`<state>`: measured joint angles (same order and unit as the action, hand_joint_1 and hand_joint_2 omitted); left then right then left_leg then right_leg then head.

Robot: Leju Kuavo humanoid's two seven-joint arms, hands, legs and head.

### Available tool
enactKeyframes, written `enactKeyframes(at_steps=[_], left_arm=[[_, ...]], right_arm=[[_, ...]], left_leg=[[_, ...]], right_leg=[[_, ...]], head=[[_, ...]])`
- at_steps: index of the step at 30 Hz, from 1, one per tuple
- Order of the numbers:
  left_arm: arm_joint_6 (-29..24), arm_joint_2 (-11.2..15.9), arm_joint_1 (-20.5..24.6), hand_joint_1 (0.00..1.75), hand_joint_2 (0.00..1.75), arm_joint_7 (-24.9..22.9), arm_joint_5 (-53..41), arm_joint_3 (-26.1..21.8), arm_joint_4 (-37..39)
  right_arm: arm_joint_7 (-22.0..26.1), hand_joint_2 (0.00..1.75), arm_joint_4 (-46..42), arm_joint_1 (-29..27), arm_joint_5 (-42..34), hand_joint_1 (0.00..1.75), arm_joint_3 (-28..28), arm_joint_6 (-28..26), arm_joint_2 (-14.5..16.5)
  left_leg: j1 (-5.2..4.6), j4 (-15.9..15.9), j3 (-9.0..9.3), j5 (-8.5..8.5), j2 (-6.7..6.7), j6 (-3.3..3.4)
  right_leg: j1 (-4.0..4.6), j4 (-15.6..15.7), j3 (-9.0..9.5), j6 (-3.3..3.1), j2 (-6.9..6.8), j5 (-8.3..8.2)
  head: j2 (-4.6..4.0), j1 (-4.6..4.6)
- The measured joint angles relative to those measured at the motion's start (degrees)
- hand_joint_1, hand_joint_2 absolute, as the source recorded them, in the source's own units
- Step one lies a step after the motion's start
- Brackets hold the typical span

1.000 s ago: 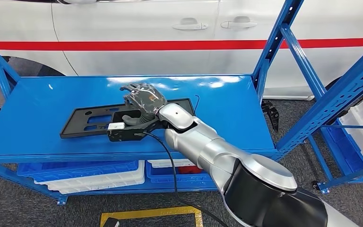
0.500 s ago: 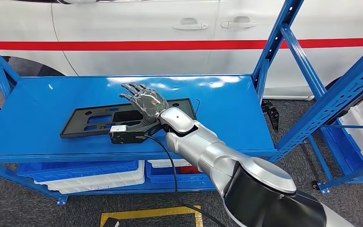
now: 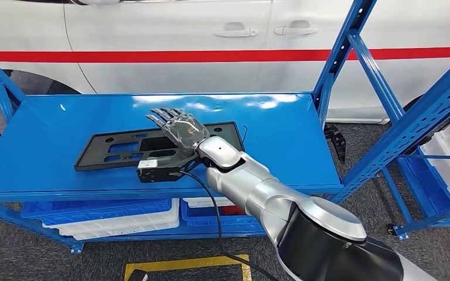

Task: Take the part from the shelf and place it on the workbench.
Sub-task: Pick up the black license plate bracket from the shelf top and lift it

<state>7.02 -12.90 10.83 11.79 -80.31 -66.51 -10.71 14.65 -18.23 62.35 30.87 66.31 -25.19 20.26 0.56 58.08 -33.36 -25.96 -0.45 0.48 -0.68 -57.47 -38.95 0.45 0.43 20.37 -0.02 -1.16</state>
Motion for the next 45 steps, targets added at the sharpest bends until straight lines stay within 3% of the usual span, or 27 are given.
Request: enactKeyframes(at_steps=[12,30,45], left_arm=[[0.05,-0.03,0.02,0.00,0.00,-0.32,0.35,-0.03,0.00],[0.78,-0.86,-0.54,0.00,0.00,0.81,2.10,-1.23,0.00],[0.69,-1.20,-1.12,0.00,0.00,1.75,2.31,-1.93,0.00]], right_arm=[[-1.93,1.75,0.02,-1.85,4.80,0.00,0.13,0.94,0.00],[-3.34,1.75,1.23,-7.99,5.73,0.00,1.10,-6.18,0.00],[-6.00,1.75,1.03,-10.01,7.27,0.00,1.22,-7.04,0.02]], left_leg=[[0.00,0.00,0.00,0.00,0.00,0.00],[0.00,0.00,0.00,-0.01,0.00,0.00],[0.00,-0.01,-0.01,-0.01,0.00,0.00]], right_leg=[[0.00,0.00,0.00,0.00,0.00,0.00],[0.00,0.00,0.00,0.00,0.00,0.01],[0.00,0.00,0.00,0.00,0.00,0.01]], head=[[0.00,0.00],[0.00,0.00],[0.00,0.00]])
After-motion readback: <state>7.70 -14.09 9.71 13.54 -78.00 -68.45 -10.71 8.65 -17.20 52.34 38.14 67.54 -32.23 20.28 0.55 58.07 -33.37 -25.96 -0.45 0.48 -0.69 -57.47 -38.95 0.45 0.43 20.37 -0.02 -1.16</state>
